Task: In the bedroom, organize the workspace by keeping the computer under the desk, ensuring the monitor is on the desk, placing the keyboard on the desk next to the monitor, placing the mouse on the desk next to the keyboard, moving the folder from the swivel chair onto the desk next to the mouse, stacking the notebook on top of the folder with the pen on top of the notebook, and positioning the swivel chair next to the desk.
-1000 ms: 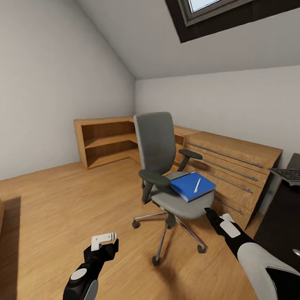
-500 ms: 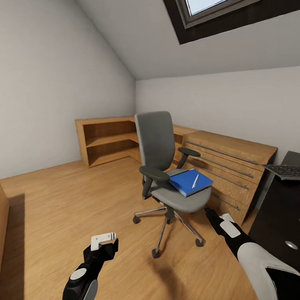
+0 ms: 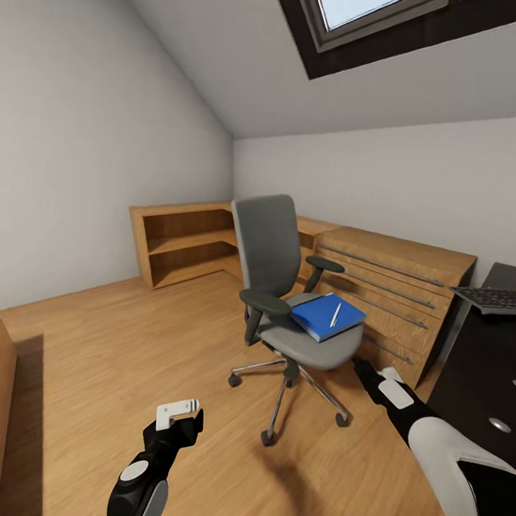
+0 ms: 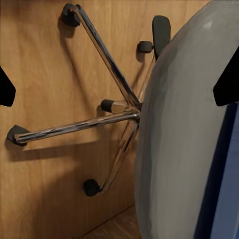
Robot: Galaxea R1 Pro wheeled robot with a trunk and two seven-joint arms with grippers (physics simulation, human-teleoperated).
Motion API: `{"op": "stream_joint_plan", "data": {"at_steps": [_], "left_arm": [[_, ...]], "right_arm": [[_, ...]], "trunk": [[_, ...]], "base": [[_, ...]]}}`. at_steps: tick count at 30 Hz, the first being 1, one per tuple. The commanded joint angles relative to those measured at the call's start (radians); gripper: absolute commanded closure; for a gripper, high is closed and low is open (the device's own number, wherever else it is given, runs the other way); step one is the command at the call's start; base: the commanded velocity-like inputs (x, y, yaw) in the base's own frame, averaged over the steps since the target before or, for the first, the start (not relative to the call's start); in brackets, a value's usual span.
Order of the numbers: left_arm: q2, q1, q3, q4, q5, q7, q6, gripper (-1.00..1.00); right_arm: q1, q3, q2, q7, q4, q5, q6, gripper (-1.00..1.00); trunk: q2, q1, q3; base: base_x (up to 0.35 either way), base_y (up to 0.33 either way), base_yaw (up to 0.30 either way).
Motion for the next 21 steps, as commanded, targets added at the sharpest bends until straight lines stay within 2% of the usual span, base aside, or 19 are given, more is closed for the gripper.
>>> {"op": "stream_joint_plan", "data": {"at_steps": [1, 13, 17, 18, 21], "left_arm": [[0.000, -0.001, -0.002, -0.001, 0.011, 0.009, 0.003, -1.00], [-0.001, -0.001, -0.002, -0.004, 0.011, 0.021, 0.003, -1.00], [-0.002, -0.001, -0.004, -0.016, 0.010, 0.079, 0.003, -1.00], [-0.003, -0.001, -0.005, -0.022, 0.010, 0.122, 0.003, -1.00], [-0.003, -0.001, -0.011, -0.028, 0.010, 0.189, 0.004, -1.00]], "right_arm": [[0.000, -0.006, 0.000, -0.005, -0.003, -0.001, 0.006, -1.00], [0.000, -0.008, -0.002, -0.004, -0.003, 0.002, 0.000, -1.00], [0.000, -0.008, -0.002, -0.004, -0.003, 0.002, 0.000, -1.00], [0.000, -0.008, -0.002, -0.004, -0.003, 0.003, 0.000, -1.00], [0.000, -0.008, -0.003, -0.005, -0.002, 0.003, 0.000, -1.00]], "trunk": [[0.007, -0.004, 0.002], [0.091, -0.050, 0.040], [0.119, -0.065, 0.052], [0.126, -0.069, 0.055], [0.147, -0.081, 0.065]], "base": [[-0.001, 0.000, 0.000], [0.000, 0.000, 0.000], [0.000, 0.000, 0.000], [0.000, 0.000, 0.000], [-0.084, 0.000, 0.000]]}}
